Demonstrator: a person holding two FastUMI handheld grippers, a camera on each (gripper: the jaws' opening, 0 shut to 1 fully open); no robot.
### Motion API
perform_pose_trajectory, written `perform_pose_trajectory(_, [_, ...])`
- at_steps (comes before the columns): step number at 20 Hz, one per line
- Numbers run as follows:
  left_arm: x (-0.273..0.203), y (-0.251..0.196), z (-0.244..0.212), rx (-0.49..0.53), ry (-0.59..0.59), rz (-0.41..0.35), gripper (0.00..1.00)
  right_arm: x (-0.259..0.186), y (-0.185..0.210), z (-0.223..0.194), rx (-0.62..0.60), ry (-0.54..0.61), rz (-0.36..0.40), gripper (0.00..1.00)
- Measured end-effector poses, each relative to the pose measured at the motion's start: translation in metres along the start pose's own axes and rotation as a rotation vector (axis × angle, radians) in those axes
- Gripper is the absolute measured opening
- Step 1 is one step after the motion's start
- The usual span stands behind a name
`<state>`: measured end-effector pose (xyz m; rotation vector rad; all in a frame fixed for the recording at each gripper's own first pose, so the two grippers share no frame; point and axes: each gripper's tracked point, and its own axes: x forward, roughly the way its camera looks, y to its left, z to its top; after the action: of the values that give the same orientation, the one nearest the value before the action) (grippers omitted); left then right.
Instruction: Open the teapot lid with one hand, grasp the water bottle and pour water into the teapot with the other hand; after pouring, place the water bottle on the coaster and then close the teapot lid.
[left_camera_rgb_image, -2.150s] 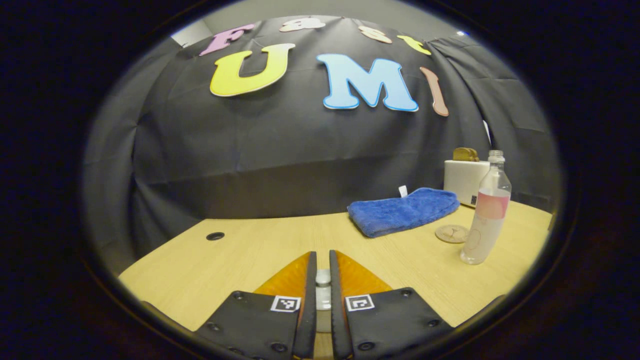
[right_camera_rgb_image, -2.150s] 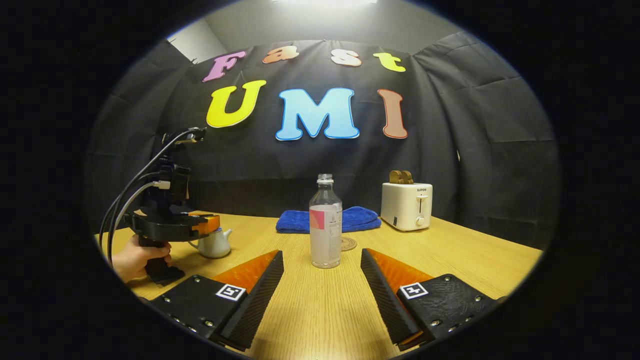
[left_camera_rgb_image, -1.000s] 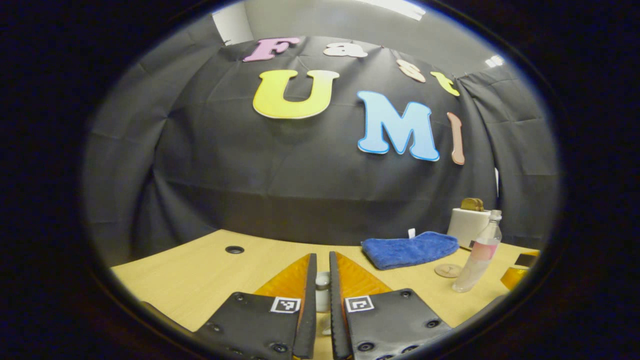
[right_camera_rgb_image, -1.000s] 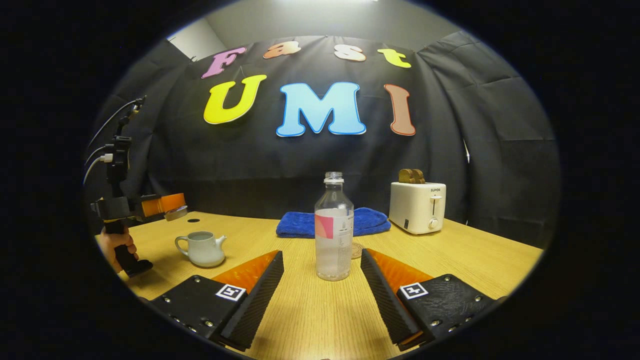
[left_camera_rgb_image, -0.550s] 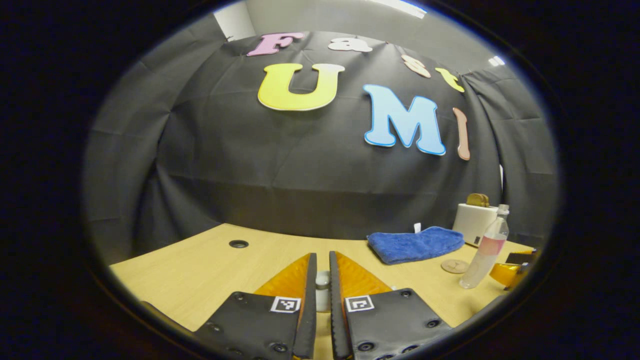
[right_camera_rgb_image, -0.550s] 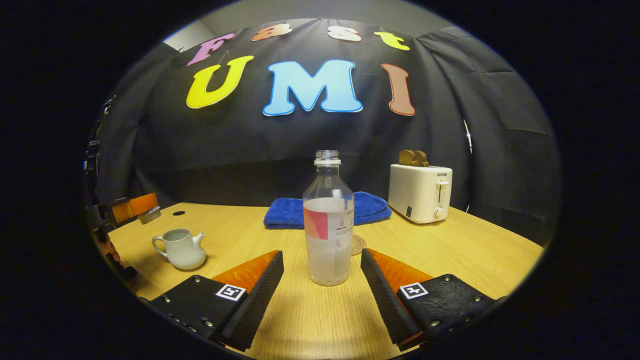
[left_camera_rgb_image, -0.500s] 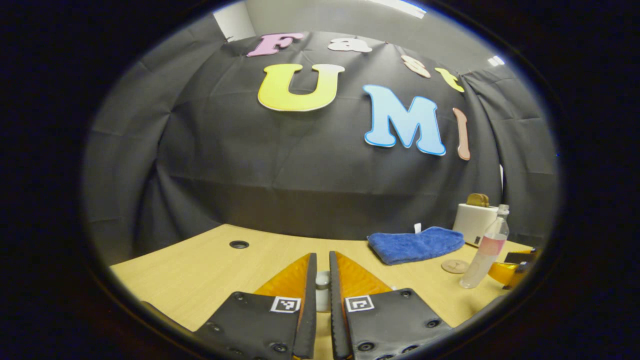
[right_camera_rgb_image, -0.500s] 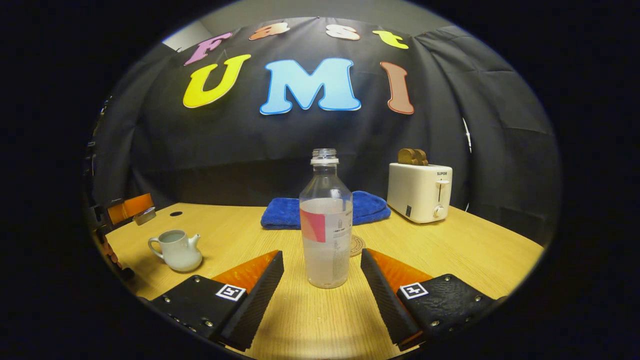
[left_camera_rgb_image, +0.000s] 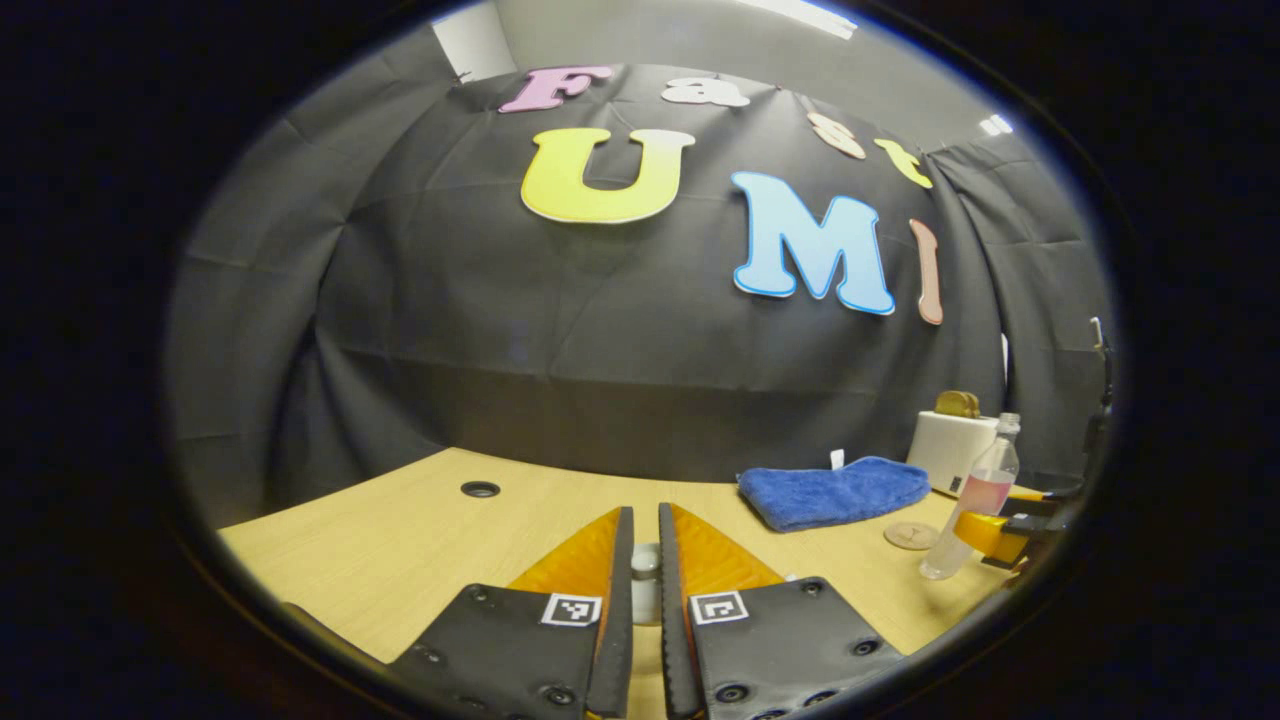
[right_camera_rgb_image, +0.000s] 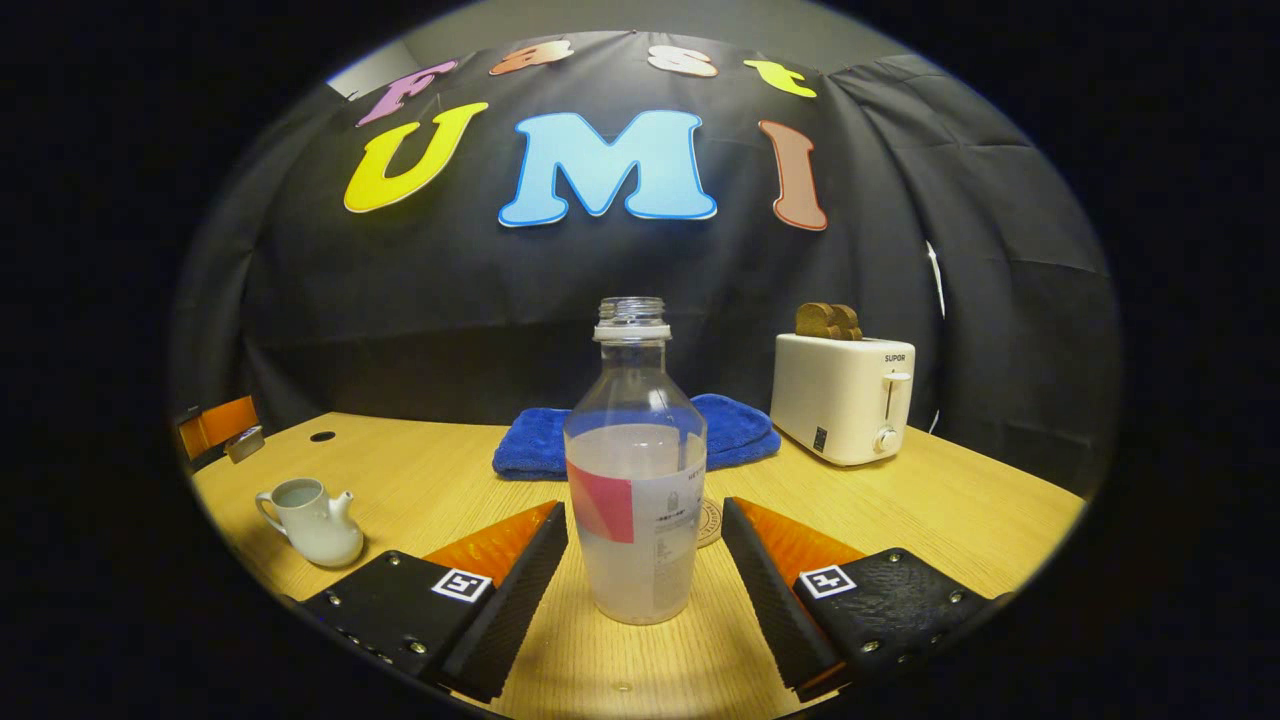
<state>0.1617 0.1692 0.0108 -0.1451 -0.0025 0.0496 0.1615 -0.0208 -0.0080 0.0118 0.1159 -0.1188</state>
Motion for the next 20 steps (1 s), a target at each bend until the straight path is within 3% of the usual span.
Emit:
perform_pose_trajectory(4, [-0.001, 0.001, -0.003, -0.036, 0.008, -0.005, 0.22, 0.012, 0.005, 0.0, -0.01, 0.009, 0.021, 0.96])
perform_pose_trajectory(5, [0.0, 0.002, -0.004, -0.03, 0.01, -0.002, 0.18, 0.015, 0.007, -0.002, -0.011, 0.02, 0.028, 0.96])
perform_pose_trajectory(6, [0.0, 0.003, -0.003, -0.025, 0.009, 0.0, 0.22, 0.017, 0.009, -0.004, -0.011, 0.026, 0.029, 0.96])
perform_pose_trajectory(11, [0.001, 0.008, -0.002, -0.016, 0.007, 0.009, 0.18, 0.027, 0.007, -0.001, -0.015, 0.025, 0.008, 0.96])
perform_pose_trajectory(13, [0.001, 0.009, -0.002, -0.012, 0.006, 0.01, 0.22, 0.027, 0.008, -0.001, -0.014, 0.026, 0.003, 0.78])
perform_pose_trajectory(16, [0.002, 0.013, -0.003, 0.002, 0.007, 0.02, 0.15, 0.026, 0.007, -0.001, -0.029, 0.026, -0.011, 0.78])
perform_pose_trajectory(17, [0.002, 0.015, -0.004, 0.004, 0.009, 0.019, 0.22, 0.026, 0.008, 0.0, -0.04, 0.021, -0.017, 0.78])
perform_pose_trajectory(20, [0.001, 0.018, 0.001, -0.007, 0.001, 0.013, 0.22, 0.024, 0.013, 0.004, -0.088, 0.004, -0.026, 0.76])
